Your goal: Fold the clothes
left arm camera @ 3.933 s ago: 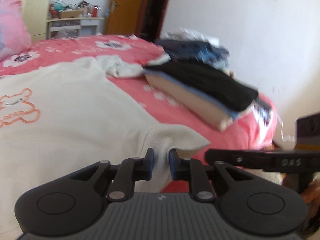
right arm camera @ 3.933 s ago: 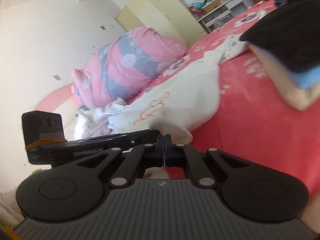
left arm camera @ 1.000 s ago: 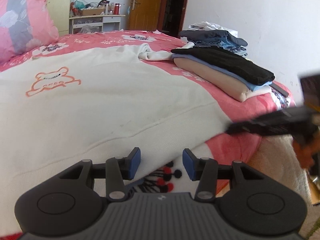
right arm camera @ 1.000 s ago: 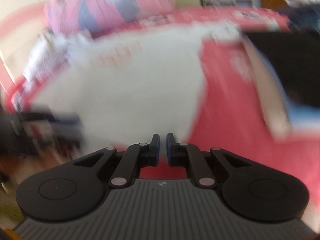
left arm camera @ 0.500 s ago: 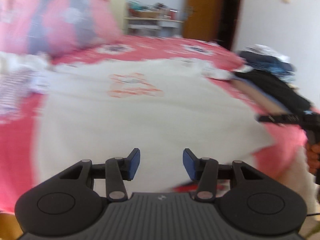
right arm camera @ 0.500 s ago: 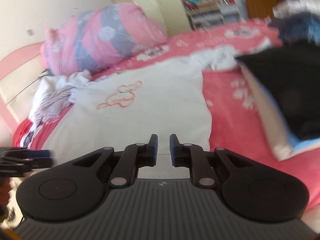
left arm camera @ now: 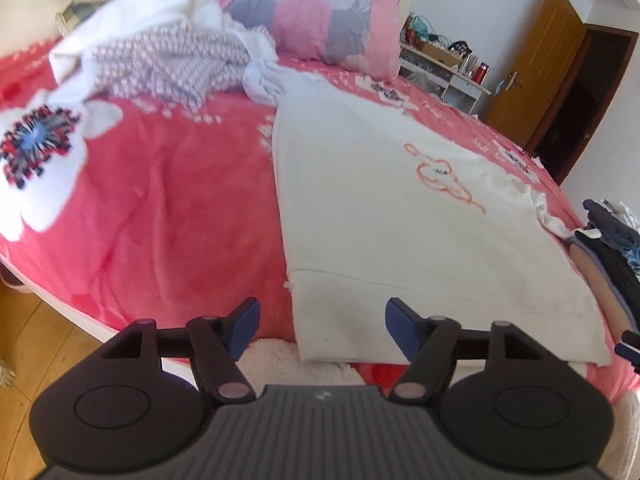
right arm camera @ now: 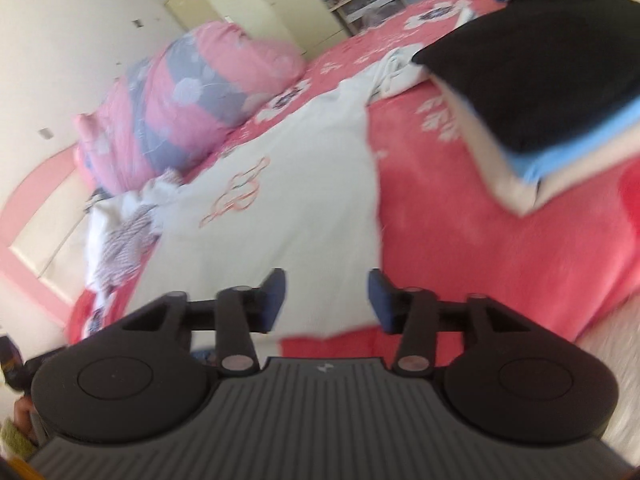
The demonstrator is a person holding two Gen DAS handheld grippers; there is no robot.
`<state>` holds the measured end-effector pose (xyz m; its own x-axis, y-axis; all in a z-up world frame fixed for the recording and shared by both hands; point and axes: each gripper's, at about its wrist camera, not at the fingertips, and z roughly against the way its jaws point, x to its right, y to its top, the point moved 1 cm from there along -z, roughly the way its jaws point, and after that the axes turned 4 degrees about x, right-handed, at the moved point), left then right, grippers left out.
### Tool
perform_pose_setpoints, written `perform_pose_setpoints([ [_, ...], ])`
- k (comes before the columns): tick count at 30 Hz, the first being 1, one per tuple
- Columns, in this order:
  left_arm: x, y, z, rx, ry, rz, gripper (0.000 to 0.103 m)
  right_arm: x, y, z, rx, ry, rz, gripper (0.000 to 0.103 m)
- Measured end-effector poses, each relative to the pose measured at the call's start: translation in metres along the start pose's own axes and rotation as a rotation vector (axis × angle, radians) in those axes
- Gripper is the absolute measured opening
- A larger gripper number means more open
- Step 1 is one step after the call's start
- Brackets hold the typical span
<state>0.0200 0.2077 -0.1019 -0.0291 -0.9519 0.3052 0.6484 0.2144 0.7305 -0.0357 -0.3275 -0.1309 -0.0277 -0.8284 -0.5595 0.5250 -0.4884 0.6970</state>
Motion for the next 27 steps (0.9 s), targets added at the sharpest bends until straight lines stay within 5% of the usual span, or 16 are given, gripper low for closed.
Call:
perform_pose_setpoints([
  [3, 0.001, -0.002, -0.017, -0.013, 0.033, 0.003, 0.064, 0.004, 0.002, -0.021, -0.038, -0.039, -0.001, 0.047],
  [5, 0.001, -0.006, -0.022, -0.033, 0.010, 0.036, 0.041, 0.001, -0.002, -0.024, -0.054, -0.044, 0.003, 0.047],
  [6, 0.002, -0.009, -0.025, -0.044, 0.003, 0.043, 0.019, -0.001, -0.004, -0.026, -0.063, -0.047, 0.005, 0.045],
  [7, 0.005, -0.012, -0.025, -0.041, 0.015, 0.036, 0.011, -0.003, -0.007, -0.028, -0.071, -0.049, 0.007, 0.036],
  [10, 0.010, -0.014, -0.020, -0.014, 0.037, 0.015, 0.007, -0.010, -0.013, -0.034, -0.100, -0.049, 0.037, 0.007],
  [15, -0.005, 0.002, 0.024, 0.040, -0.036, 0.139, 0.006, -0.022, -0.009, -0.020, -0.086, -0.023, 0.051, 0.005],
  [27, -0.016, -0.015, 0.001, -0.084, 0.042, 0.047, 0.008, -0.005, -0.024, -0.020, -0.158, -0.050, -0.011, 0.004],
])
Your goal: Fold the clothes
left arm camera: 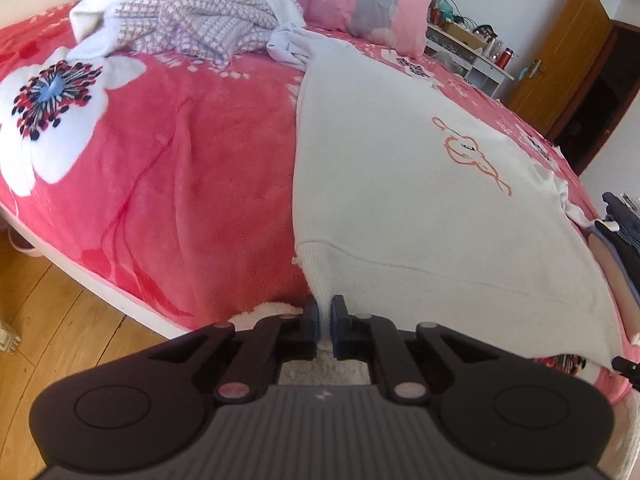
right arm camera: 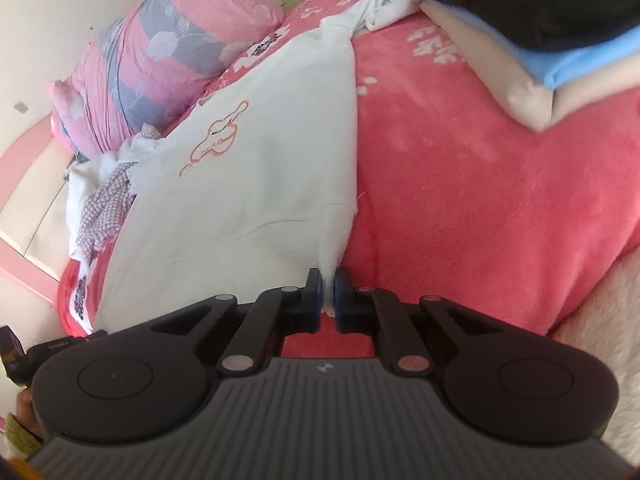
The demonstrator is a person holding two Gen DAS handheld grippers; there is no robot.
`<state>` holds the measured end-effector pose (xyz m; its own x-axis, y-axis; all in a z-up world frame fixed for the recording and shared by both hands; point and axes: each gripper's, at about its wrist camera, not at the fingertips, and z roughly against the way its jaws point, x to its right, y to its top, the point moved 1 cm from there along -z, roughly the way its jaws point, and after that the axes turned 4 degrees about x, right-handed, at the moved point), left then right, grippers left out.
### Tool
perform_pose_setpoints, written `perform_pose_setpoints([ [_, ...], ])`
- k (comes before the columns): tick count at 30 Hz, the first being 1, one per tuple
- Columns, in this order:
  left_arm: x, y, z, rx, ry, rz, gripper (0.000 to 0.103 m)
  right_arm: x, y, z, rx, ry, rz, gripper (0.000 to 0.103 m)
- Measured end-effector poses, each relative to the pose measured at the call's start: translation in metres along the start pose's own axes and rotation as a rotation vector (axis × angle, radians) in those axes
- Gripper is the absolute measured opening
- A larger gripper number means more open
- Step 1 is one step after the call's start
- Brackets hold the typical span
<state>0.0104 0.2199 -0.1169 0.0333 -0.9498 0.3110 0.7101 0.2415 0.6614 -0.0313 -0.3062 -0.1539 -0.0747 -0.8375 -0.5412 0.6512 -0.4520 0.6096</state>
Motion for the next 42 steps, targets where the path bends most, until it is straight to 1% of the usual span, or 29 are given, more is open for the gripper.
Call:
perform_pose_setpoints([
  [2, 0.000, 0.002, 0.005, -0.001, 0.011, -0.013, 0.015, -0.004, 0.002, 0.006, 0.001, -0.013, 0.031, 0.007],
  [4, 0.001, 0.006, 0.018, 0.028, 0.055, -0.037, 0.026, -0.008, 0.005, 0.015, 0.013, -0.023, 0.062, 0.008],
  [7, 0.004, 0.016, 0.041, 0.112, 0.120, -0.079, 0.028, -0.018, 0.017, 0.034, 0.084, -0.035, 0.130, 0.009],
  [9, 0.014, 0.027, 0.051, 0.171, 0.130, -0.106, 0.029, -0.024, 0.030, 0.038, 0.125, -0.005, 0.156, 0.009],
  [10, 0.023, 0.034, 0.051, 0.199, 0.116, -0.123, 0.031, -0.029, 0.038, 0.033, 0.135, 0.013, 0.177, 0.009],
  [11, 0.036, 0.041, 0.047, 0.215, 0.087, -0.141, 0.032, -0.034, 0.046, 0.028, 0.145, 0.032, 0.198, 0.009],
  [13, 0.069, 0.053, 0.029, 0.220, 0.008, -0.181, 0.034, -0.047, 0.062, 0.007, 0.157, 0.068, 0.250, 0.009],
  [15, 0.105, 0.057, 0.002, 0.195, -0.072, -0.233, 0.036, -0.061, 0.075, -0.026, 0.149, 0.095, 0.287, 0.009],
  [16, 0.122, 0.057, -0.014, 0.170, -0.104, -0.256, 0.036, -0.065, 0.079, -0.045, 0.127, 0.101, 0.296, 0.009],
  [17, 0.136, 0.054, -0.030, 0.129, -0.122, -0.277, 0.036, -0.070, 0.081, -0.064, 0.104, 0.102, 0.309, 0.009],
  [19, 0.152, 0.040, -0.060, 0.035, -0.131, -0.307, 0.036, -0.076, 0.070, -0.092, 0.041, 0.086, 0.359, 0.009],
  [20, 0.154, 0.029, -0.073, -0.020, -0.112, -0.323, 0.035, -0.077, 0.062, -0.102, 0.003, 0.083, 0.383, 0.009],
  [21, 0.154, 0.019, -0.077, -0.043, -0.092, -0.343, 0.034, -0.076, 0.049, -0.106, -0.032, 0.082, 0.403, 0.009],
  [23, 0.151, 0.008, -0.065, 0.000, -0.091, -0.382, 0.036, -0.077, 0.025, -0.088, 0.005, 0.107, 0.465, 0.009],
  [24, 0.148, 0.009, -0.059, -0.019, -0.094, -0.377, 0.037, -0.078, 0.018, -0.076, -0.003, 0.131, 0.494, 0.009],
  [26, 0.144, 0.028, -0.050, -0.039, -0.123, -0.348, 0.037, -0.078, 0.016, -0.054, -0.061, 0.188, 0.500, 0.013],
  [27, 0.144, 0.042, -0.047, -0.036, -0.138, -0.341, 0.037, -0.077, 0.021, -0.048, -0.115, 0.227, 0.476, 0.013],
  [28, 0.149, 0.061, -0.049, -0.009, -0.141, -0.354, 0.038, -0.076, 0.031, -0.043, -0.145, 0.250, 0.448, 0.013],
  [29, 0.155, 0.079, -0.051, 0.019, -0.145, -0.367, 0.039, -0.077, 0.044, -0.038, -0.145, 0.258, 0.429, 0.013],
  [30, 0.161, 0.098, -0.053, 0.046, -0.149, -0.380, 0.041, -0.081, 0.062, -0.036, -0.130, 0.263, 0.420, 0.013],
  [31, 0.166, 0.117, -0.054, 0.074, -0.152, -0.393, 0.045, -0.087, 0.082, -0.036, -0.105, 0.268, 0.416, 0.014],
  [32, 0.172, 0.136, -0.058, 0.103, -0.153, -0.405, 0.046, -0.095, 0.106, -0.038, -0.071, 0.282, 0.413, 0.014],
  [34, 0.185, 0.173, -0.087, 0.169, -0.130, -0.426, 0.046, -0.109, 0.153, -0.047, -0.015, 0.332, 0.402, 0.020],
  [35, 0.189, 0.191, -0.105, 0.198, -0.110, -0.427, 0.046, -0.117, 0.177, -0.058, 0.001, 0.358, 0.399, 0.022],
  [36, 0.192, 0.208, -0.126, 0.214, -0.094, -0.422, 0.047, -0.124, 0.199, -0.073, 0.010, 0.371, 0.412, 0.027],
  [37, 0.194, 0.224, -0.148, 0.215, -0.082, -0.418, 0.048, -0.130, 0.217, -0.092, 0.017, 0.366, 0.432, 0.032],
  [39, 0.198, 0.254, -0.195, 0.193, -0.065, -0.424, 0.049, -0.141, 0.255, -0.130, 0.028, 0.351, 0.473, 0.035],
  [42, 0.213, 0.281, -0.262, 0.125, -0.028, -0.478, 0.050, -0.142, 0.303, -0.207, -0.010, 0.266, 0.547, 0.040],
])
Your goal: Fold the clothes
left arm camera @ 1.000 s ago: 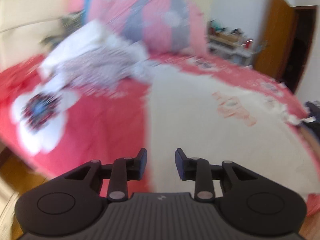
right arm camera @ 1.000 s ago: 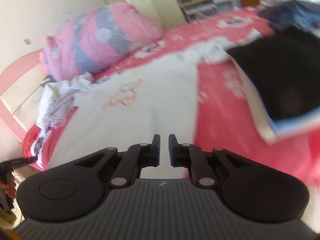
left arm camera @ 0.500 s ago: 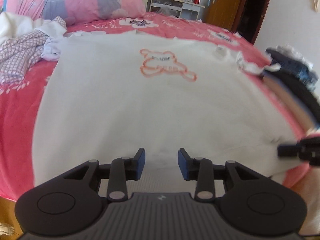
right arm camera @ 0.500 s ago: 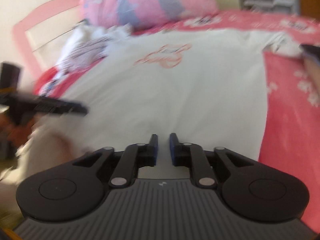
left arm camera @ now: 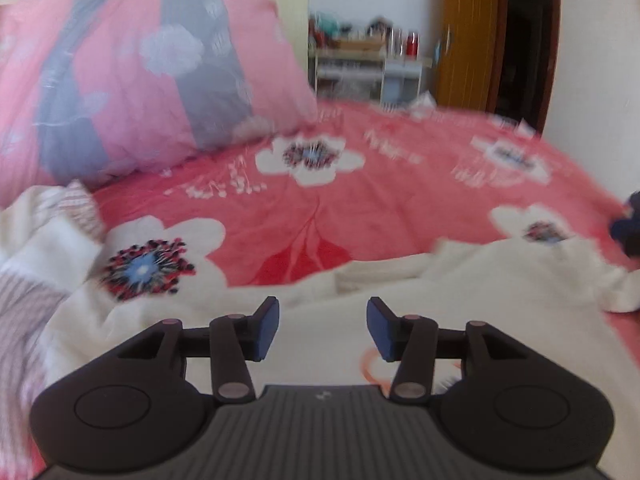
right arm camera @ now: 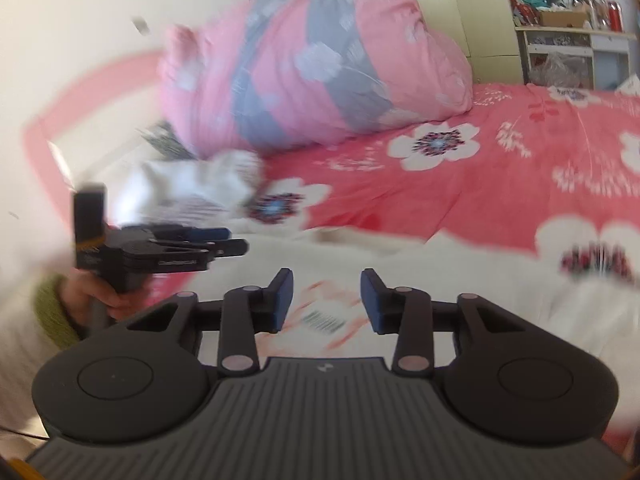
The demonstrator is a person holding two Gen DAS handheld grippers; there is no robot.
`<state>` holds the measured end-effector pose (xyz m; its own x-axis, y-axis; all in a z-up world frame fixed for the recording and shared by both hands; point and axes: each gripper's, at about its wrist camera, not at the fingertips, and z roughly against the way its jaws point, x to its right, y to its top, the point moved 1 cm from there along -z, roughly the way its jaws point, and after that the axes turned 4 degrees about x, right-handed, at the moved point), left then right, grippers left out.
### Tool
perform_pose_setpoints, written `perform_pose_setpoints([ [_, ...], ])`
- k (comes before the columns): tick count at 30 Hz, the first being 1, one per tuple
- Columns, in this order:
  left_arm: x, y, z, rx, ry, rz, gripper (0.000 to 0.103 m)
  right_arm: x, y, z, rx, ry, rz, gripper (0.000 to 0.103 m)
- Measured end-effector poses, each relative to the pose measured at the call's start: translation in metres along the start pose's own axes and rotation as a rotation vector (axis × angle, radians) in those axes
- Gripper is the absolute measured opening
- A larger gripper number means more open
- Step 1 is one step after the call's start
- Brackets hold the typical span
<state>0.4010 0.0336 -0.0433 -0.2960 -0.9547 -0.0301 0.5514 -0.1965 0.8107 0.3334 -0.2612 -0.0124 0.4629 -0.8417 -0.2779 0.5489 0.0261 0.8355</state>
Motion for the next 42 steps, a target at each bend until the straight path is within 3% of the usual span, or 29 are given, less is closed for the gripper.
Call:
perform_pose_setpoints([
  [3, 0.006, 0.009, -0.053, -0.057, 0.015, -0.046, 0.049, 0.033, 0.023, -0.075, -0.077, -0.087, 0.030, 0.040],
  [8, 0.009, 0.010, -0.109, -0.167, 0.009, -0.120, 0.038, 0.073, 0.030, -0.164, -0.221, -0.134, -0.007, 0.040],
  [11, 0.005, 0.009, -0.122, -0.195, 0.014, -0.108, 0.030, 0.088, 0.023, -0.198, -0.315, -0.143, -0.022, 0.041],
  [13, 0.000, 0.009, -0.130, -0.202, 0.009, -0.081, 0.025, 0.097, 0.022, -0.212, -0.339, -0.166, -0.017, 0.047],
  [17, -0.007, 0.010, -0.140, -0.202, 0.001, -0.044, 0.014, 0.114, 0.020, -0.229, -0.384, -0.134, -0.059, 0.050],
  [18, -0.009, 0.010, -0.140, -0.191, -0.002, -0.025, 0.012, 0.116, 0.019, -0.230, -0.392, -0.118, -0.061, 0.049],
  [20, -0.013, 0.012, -0.135, -0.143, -0.004, 0.010, 0.009, 0.112, 0.017, -0.226, -0.395, -0.092, -0.022, 0.015],
  [21, -0.015, 0.014, -0.131, -0.109, -0.002, 0.026, 0.008, 0.109, 0.017, -0.222, -0.379, -0.096, 0.012, 0.007],
  [24, -0.022, 0.018, -0.122, 0.005, 0.013, 0.078, 0.008, 0.102, 0.020, -0.205, -0.253, -0.136, 0.070, 0.006],
  [27, -0.022, 0.017, -0.127, 0.056, 0.055, 0.115, 0.008, 0.095, 0.022, -0.192, -0.126, -0.182, 0.117, 0.006],
  [33, -0.010, 0.006, -0.145, 0.137, 0.153, 0.094, 0.009, 0.089, -0.004, -0.212, -0.030, -0.308, 0.210, 0.005],
  [36, -0.008, -0.003, -0.158, 0.110, 0.161, 0.077, 0.009, 0.101, -0.011, -0.219, -0.022, -0.332, 0.167, 0.006],
  [38, -0.018, -0.004, -0.165, 0.069, 0.132, 0.128, 0.012, 0.110, -0.015, -0.222, -0.015, -0.336, 0.121, 0.008],
  [41, -0.046, -0.001, -0.161, 0.044, 0.039, 0.302, 0.024, 0.131, -0.010, -0.213, 0.028, -0.270, -0.071, 0.019],
  [42, -0.056, 0.000, -0.158, 0.038, 0.007, 0.366, 0.034, 0.141, -0.008, -0.209, 0.037, -0.234, -0.151, 0.030],
])
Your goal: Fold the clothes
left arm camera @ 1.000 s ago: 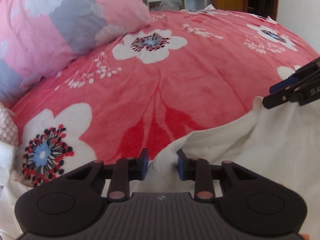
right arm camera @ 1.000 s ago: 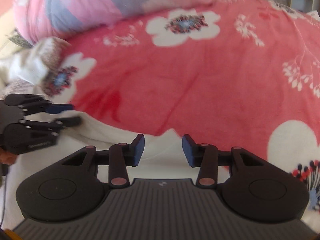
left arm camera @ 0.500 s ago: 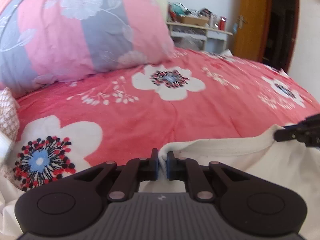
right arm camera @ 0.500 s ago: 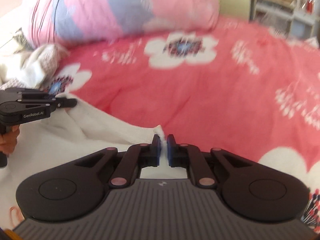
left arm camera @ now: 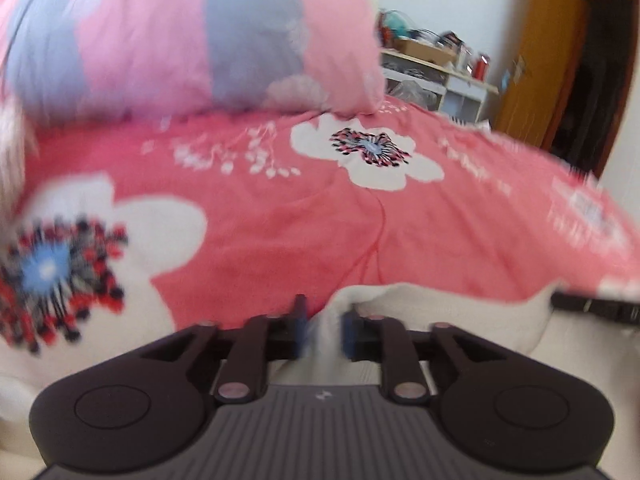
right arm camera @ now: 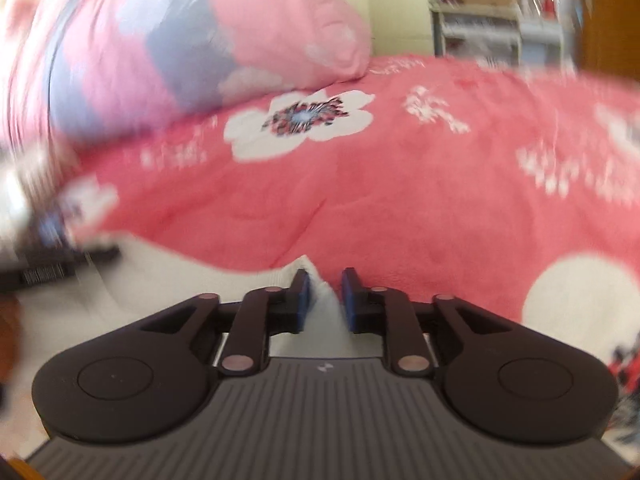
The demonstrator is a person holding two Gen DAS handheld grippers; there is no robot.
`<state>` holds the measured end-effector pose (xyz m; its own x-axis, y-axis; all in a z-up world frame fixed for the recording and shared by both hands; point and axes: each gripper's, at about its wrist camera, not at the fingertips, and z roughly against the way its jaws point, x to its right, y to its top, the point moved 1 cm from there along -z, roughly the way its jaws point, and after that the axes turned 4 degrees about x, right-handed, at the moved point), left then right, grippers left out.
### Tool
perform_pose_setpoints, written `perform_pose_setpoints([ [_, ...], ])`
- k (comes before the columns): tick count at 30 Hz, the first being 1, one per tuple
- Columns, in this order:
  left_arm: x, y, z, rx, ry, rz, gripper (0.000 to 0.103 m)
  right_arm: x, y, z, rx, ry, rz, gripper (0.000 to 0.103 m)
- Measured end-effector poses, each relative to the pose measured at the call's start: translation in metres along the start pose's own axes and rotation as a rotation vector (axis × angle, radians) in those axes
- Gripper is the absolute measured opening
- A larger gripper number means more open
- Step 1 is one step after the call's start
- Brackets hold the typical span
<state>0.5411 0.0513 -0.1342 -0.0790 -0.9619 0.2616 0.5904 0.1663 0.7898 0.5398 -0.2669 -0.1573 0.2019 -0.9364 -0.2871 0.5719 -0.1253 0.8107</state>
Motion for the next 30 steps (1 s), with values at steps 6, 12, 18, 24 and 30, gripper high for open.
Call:
perform_pose_setpoints([
  [6, -0.043, 0.023, 0.040, 0.059, -0.119, 0.295, 0.047, 0.039, 0.015, 0.030, 0.056, 0.109, -0.309, 0.046],
  [12, -0.058, 0.050, 0.088, 0.127, -0.058, 0.300, 0.056, 0.030, 0.038, 0.062, 0.108, 0.089, -0.330, 0.046],
  [18, -0.060, 0.046, 0.127, 0.049, 0.008, 0.205, 0.054, -0.014, 0.052, 0.080, 0.084, 0.098, -0.194, 0.046],
  [24, -0.065, -0.010, 0.173, -0.066, -0.033, 0.188, 0.053, -0.099, 0.039, 0.054, -0.083, 0.224, 0.033, 0.039],
  [30, -0.069, -0.066, 0.184, -0.067, 0.036, 0.206, 0.051, -0.183, 0.005, -0.022, -0.264, 0.327, 0.172, 0.038],
])
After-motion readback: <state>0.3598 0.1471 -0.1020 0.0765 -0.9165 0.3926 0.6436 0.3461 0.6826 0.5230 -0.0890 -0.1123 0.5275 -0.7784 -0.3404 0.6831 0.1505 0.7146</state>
